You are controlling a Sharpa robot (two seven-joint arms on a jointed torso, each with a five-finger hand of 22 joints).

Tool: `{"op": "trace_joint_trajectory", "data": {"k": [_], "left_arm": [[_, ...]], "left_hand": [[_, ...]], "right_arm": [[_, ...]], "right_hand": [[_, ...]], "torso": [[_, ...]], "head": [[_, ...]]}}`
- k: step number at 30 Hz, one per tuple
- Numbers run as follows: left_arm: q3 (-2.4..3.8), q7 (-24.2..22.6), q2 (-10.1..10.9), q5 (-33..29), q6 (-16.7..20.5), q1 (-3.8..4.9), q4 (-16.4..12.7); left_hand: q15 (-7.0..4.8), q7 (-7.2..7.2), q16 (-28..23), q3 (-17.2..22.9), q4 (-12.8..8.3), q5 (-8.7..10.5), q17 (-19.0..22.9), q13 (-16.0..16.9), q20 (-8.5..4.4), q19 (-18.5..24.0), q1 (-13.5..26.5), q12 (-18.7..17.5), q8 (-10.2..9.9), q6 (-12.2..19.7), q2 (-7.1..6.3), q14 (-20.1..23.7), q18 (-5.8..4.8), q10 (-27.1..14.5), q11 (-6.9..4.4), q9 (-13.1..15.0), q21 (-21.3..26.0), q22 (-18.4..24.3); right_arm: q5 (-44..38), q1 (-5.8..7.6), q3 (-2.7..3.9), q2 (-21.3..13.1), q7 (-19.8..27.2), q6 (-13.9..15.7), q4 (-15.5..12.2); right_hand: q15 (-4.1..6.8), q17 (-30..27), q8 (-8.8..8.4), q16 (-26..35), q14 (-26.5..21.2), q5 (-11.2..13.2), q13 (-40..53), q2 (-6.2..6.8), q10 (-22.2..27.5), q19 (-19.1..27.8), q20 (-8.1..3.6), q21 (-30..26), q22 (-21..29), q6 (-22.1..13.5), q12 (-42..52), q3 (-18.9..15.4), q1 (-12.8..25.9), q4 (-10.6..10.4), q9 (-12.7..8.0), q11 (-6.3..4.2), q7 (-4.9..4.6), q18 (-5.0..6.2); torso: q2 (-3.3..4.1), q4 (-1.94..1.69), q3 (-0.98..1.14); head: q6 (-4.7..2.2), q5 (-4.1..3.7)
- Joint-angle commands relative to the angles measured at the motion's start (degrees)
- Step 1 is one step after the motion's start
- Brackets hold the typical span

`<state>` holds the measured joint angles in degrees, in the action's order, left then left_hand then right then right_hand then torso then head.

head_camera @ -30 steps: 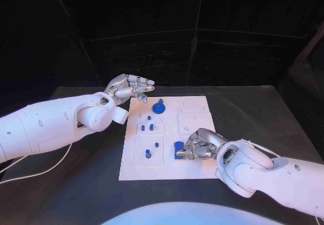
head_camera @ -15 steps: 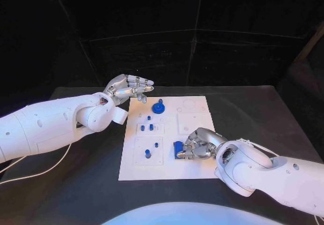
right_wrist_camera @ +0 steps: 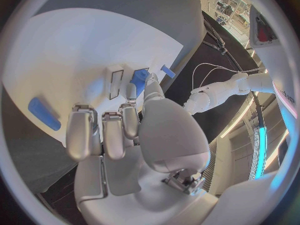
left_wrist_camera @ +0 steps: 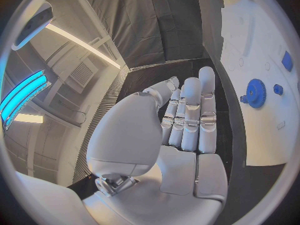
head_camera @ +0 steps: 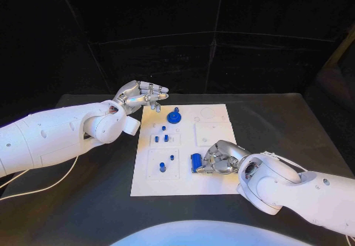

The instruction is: Assemble the parts on the task board

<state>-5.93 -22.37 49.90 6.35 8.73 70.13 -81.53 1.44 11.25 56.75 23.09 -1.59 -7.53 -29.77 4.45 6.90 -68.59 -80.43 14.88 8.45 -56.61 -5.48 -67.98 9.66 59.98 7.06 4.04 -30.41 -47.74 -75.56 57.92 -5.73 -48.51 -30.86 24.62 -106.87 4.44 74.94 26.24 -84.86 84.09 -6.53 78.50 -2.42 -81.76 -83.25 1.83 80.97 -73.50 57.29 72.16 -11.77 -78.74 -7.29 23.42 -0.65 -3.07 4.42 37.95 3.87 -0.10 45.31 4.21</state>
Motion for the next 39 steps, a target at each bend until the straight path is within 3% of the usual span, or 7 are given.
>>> {"op": "trace_joint_trajectory", "data": {"k": [1,10,14,23,28,33,39], "left_arm": [[0.05,-0.15,0.13,-0.2,-0.67,0.09,-0.17],[0.04,-0.1,0.29,-0.2,-0.73,0.09,-0.22],[0.04,-0.11,0.35,-0.2,-0.72,0.09,-0.24],[0.03,-0.23,0.56,-0.2,-0.54,0.09,-0.14],[0.0,-0.38,0.59,-0.2,-0.37,0.09,0.04],[-0.01,-0.52,0.27,-0.2,-0.37,0.08,0.18],[-0.05,-0.59,-0.15,-0.2,-0.47,0.06,0.39]], "left_hand": [[0.18,0.0,0.16,-0.22,-0.23,0.01,0.05,-0.09,0.12,0.38,0.27,0.18,0.37,0.49,0.1,0.37,0.77,-0.35,-0.13,-0.03,0.36,0.06],[0.19,0.0,0.15,-0.22,-0.29,0.0,0.09,-0.09,0.13,0.42,0.23,0.24,0.4,0.53,0.12,0.44,0.77,-0.41,-0.13,-0.03,0.39,0.08],[0.19,0.0,0.15,-0.22,-0.29,0.0,0.09,-0.09,0.13,0.42,0.23,0.24,0.4,0.53,0.12,0.44,0.77,-0.41,-0.13,-0.03,0.39,0.08],[0.21,0.03,0.16,-0.29,-0.27,0.02,0.12,-0.09,0.14,0.45,0.33,0.3,0.42,0.55,0.1,0.49,0.76,-0.45,-0.1,-0.02,0.41,0.09],[0.25,0.05,0.18,-0.42,-0.17,0.05,0.15,-0.08,0.18,0.48,0.55,0.38,0.45,0.59,0.08,0.53,0.75,-0.5,-0.07,-0.02,0.44,0.12],[0.25,0.05,0.18,-0.42,-0.17,0.05,0.15,-0.08,0.18,0.48,0.55,0.38,0.45,0.59,0.08,0.53,0.75,-0.5,-0.07,-0.02,0.44,0.12],[0.25,0.05,0.18,-0.42,-0.17,0.05,0.15,-0.08,0.18,0.48,0.55,0.38,0.45,0.59,0.08,0.53,0.75,-0.5,-0.07,-0.02,0.44,0.12]], "right_arm": [[0.68,0.09,0.03,-0.19,0.62,-1.79,-0.08],[0.87,0.09,0.03,-0.46,2.43,-2.71,-0.26],[0.92,0.1,0.03,-1.62,3.17,-2.29,-0.76],[3.3,0.67,0.09,-9.51,11.23,1.83,-3.88],[4.14,1.73,0.11,-14.39,14.23,3.43,-5.33],[3.11,2.19,0.11,-17.51,12.81,2.56,-5.06],[-2.56,2.28,0.08,-18.02,8.19,1.39,-3.53]], "right_hand": [[0.32,5.06,0.3,-0.11,4.01,0.12,-2.47,0.43,0.04,0.19,-0.24,0.17,0.17,-0.2,-0.53,-0.31,-0.17,0.42,0.11,-0.38,-0.22,-0.99],[-0.26,4.51,-0.06,0.3,3.85,3.75,-4.61,3.43,1.83,0.67,0.23,-0.35,0.9,-2.06,-3.75,-3.92,4.06,-0.98,0.21,0.33,-0.95,-0.85],[-0.26,4.49,-0.05,0.32,3.85,3.77,-4.73,3.72,1.94,0.69,0.24,-0.38,0.92,-2.17,-3.94,-4.17,4.43,-1.26,0.25,0.32,-0.93,-0.84],[-0.75,4.85,-1.78,0.22,3.91,1.31,-6.1,0.04,2.97,0.67,0.59,-0.33,0.77,-4.21,-5.96,-3.09,3.11,-1.62,-0.48,0.96,-1.77,-0.86],[-1.36,5.27,-4.98,0.06,3.99,-2.17,-6.09,-1.3,2.84,0.58,1.13,-0.17,0.46,-5.23,-6.03,-3.19,1.81,-1.44,-2.14,1.66,-2.63,-0.91],[-1.49,5.25,-6.68,0.12,3.97,-3.79,-6.56,-2.24,2.98,0.6,1.38,-0.16,0.43,-4.01,-6.73,-3.5,1.36,-1.55,-3.28,1.77,-2.75,-0.9],[-1.3,5.01,-7.77,0.35,3.89,-4.77,-7.14,-2.75,2.96,0.66,1.32,-0.28,0.59,-1.79,-7.6,-4.5,2.15,-2.63,-4.07,1.49,-2.37,-0.84]], "torso": [[0.02,0.04,0.0],[0.01,0.03,-0.01],[-0.03,0.04,0.01],[-0.15,0.07,-0.03],[-0.4,0.78,0.12],[-0.73,0.88,0.02],[-0.79,0.98,0.22]], "head": [[0.01,0.07],[0.06,0.08],[0.09,0.18],[-0.61,0.03],[-0.74,0.04],[-0.64,-0.8],[-0.66,-1.49]]}}
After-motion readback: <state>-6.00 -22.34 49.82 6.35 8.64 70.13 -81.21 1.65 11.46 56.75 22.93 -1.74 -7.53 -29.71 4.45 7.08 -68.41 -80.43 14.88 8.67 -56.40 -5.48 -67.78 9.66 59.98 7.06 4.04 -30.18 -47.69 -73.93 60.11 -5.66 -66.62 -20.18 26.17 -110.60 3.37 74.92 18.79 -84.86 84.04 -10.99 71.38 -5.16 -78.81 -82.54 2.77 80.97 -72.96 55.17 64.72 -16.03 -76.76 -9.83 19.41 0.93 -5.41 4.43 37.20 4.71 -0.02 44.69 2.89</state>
